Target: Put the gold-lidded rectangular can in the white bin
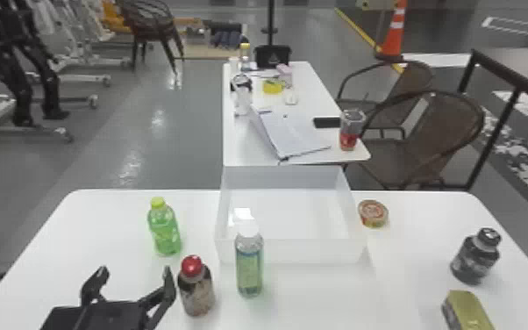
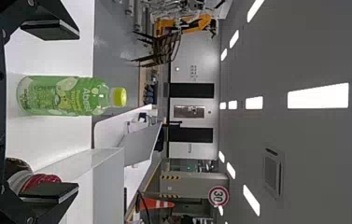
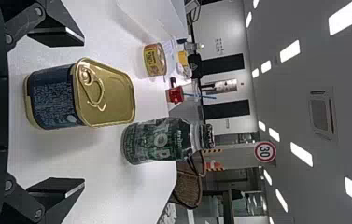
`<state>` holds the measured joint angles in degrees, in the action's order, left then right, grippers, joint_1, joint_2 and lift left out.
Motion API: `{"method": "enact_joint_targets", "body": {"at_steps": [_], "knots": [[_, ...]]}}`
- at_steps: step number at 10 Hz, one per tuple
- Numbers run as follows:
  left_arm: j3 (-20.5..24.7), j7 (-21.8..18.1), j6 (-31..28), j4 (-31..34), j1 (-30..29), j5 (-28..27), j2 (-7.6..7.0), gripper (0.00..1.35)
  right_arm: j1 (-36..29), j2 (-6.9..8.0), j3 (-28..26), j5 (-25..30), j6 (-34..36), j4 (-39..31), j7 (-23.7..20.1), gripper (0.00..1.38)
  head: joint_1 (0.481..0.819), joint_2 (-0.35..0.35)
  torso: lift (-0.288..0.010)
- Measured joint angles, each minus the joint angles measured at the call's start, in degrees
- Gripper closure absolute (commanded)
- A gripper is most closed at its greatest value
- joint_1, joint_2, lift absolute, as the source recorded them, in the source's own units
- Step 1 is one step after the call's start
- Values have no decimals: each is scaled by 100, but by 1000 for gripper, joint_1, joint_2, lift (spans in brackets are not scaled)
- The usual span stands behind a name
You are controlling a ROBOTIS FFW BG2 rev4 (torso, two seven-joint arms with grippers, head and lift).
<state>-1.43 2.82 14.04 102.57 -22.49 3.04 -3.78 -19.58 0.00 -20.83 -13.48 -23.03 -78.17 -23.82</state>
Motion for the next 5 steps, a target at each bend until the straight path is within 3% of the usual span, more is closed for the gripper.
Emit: {"method": "enact_joint_targets", "body": {"at_steps": [5], "knots": [[27, -68, 109, -68, 22, 77, 20, 154, 401, 0, 9, 143, 99, 350, 0, 219, 549, 0, -100]]}}
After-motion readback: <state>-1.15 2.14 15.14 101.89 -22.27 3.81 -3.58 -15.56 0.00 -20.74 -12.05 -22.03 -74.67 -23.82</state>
